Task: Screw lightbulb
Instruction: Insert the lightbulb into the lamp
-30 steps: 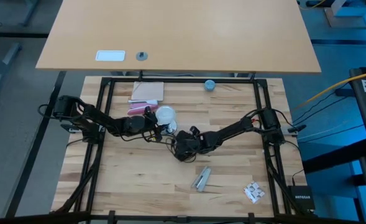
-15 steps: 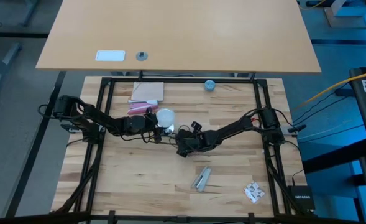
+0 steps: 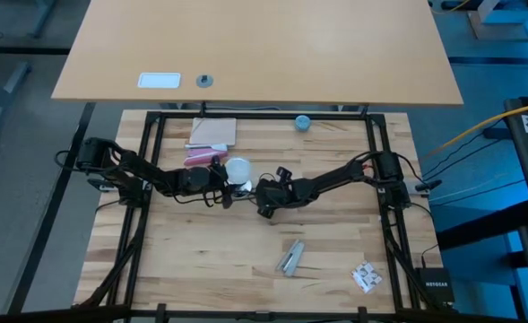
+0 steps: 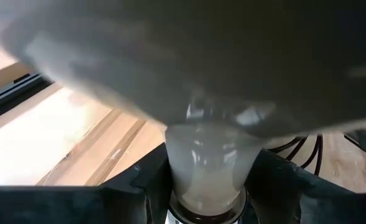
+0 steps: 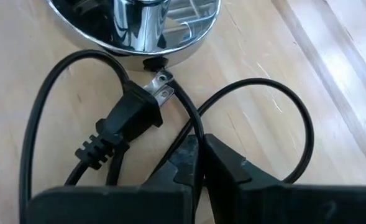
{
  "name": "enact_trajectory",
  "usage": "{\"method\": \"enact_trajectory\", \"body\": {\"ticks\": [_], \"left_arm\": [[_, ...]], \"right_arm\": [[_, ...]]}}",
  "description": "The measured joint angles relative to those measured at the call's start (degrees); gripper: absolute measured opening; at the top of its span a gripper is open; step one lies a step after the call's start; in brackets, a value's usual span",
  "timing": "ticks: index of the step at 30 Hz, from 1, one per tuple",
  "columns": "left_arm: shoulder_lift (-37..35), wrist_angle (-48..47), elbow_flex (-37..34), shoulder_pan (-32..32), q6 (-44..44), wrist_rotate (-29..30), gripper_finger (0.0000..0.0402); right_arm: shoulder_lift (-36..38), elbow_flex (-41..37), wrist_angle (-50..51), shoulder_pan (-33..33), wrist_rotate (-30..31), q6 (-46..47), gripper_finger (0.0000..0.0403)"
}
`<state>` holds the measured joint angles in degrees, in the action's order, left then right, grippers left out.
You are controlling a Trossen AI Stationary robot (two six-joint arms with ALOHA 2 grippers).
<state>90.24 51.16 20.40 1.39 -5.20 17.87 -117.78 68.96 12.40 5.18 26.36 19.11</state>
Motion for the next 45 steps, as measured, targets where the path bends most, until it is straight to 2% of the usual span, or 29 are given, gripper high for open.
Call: {"method": "enact_trajectory", "body": {"ticks": [8, 19, 23, 29, 45], "left_arm": [[0.0, -1.8, 0.1, 0.0, -0.8, 0.4, 0.0175], [-0.4, -2.3, 0.1, -0.2, -2.0, 2.7, 0.0249], [-1.2, -2.9, 0.0, -0.3, -1.3, 3.7, 0.0250], [-1.4, -3.1, 0.0, -0.2, -3.5, 10.7, 0.0242], [-1.4, -2.1, 0.0, -1.9, -3.9, 10.8, 0.0241]], "right_arm": [[0.1, 0.1, 1.0, 0.0, -0.6, -0.1, 0.0024], [0.1, 0.0, 1.2, 0.0, -1.2, -0.1, 0.0024], [0.1, 0.0, 1.3, 0.0, -1.3, -0.1, 0.0024], [0.0, -0.1, 1.4, 0.0, -1.4, -0.1, 0.0024], [0.0, -0.1, 1.4, 0.0, -1.4, -0.1, 0.0024]]}}
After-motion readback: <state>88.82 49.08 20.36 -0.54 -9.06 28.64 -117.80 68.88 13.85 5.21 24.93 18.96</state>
